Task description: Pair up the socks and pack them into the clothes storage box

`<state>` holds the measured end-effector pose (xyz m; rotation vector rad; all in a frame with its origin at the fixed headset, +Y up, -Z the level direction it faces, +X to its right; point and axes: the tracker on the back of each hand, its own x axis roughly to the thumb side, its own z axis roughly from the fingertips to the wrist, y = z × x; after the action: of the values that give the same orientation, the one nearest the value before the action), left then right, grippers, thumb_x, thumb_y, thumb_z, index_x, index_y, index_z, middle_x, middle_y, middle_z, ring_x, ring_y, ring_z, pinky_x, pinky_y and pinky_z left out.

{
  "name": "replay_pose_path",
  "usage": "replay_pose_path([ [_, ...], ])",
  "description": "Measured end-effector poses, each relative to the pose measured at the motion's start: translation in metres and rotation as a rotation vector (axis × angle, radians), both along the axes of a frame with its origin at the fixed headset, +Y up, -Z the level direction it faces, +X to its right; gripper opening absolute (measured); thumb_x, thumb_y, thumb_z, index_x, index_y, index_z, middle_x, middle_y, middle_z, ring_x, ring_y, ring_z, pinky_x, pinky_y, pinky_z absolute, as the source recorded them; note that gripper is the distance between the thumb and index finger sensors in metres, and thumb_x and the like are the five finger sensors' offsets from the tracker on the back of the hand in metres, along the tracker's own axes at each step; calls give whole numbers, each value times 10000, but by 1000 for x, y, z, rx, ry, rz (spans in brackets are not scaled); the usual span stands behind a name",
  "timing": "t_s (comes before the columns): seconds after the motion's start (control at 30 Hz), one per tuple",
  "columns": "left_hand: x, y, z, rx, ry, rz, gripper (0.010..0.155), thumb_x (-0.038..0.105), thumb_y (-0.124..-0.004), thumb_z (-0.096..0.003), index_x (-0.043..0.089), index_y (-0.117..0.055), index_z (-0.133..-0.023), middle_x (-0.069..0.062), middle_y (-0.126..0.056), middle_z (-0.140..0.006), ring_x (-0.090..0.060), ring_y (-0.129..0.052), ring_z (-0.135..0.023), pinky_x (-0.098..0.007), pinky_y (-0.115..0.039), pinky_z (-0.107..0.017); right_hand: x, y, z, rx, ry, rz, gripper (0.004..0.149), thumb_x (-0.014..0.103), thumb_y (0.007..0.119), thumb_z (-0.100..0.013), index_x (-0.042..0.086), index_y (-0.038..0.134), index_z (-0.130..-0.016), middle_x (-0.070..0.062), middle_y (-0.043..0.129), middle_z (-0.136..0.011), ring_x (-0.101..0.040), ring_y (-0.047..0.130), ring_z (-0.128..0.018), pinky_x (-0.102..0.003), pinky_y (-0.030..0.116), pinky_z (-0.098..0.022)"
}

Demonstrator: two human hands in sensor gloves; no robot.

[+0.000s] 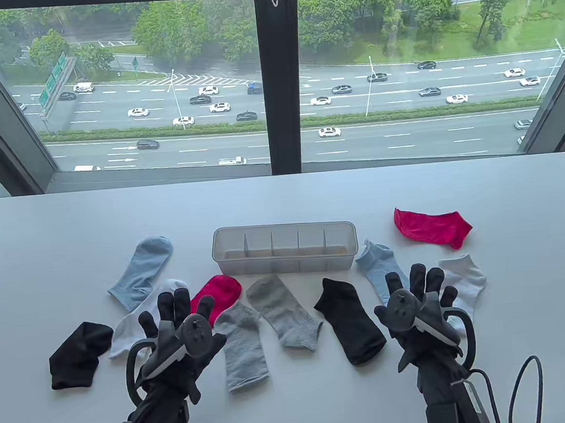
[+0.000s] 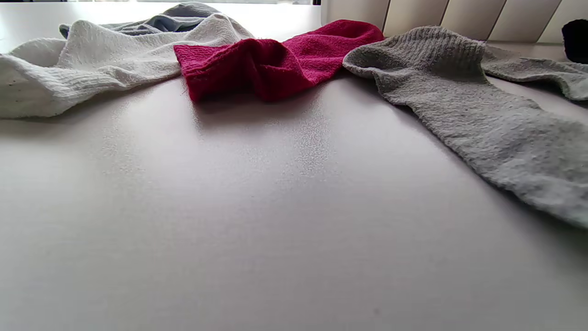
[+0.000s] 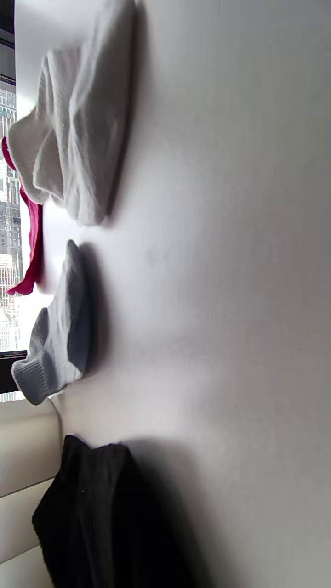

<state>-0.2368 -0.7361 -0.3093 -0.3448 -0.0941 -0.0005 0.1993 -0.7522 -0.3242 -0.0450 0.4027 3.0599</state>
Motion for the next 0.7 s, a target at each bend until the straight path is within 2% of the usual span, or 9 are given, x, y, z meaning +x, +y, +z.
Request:
replay_pose_path([
  [0.53,4,2,0,5,-22,14,721,605,-404,-578,375,64,-1075,-58,285,-1050,-361,301,-945,-696,102,-629,-6,6,0,-16,20,-30,740,575,434,-619,253,-18,-1109,-256,-187,-1096,-531,-181,-928,-734,69,-666],
  [0.7,4,5,-1,21,-35,45,727,587,-417,-581,348,53,-1083,-57,263,-1064,-357,280,-959,-692,86,-643,-34,23,0,39,109,-115,783,572,557,-602,272,61,-1128,-223,-110,-1148,-536,-102,-973,-724,127,-703],
])
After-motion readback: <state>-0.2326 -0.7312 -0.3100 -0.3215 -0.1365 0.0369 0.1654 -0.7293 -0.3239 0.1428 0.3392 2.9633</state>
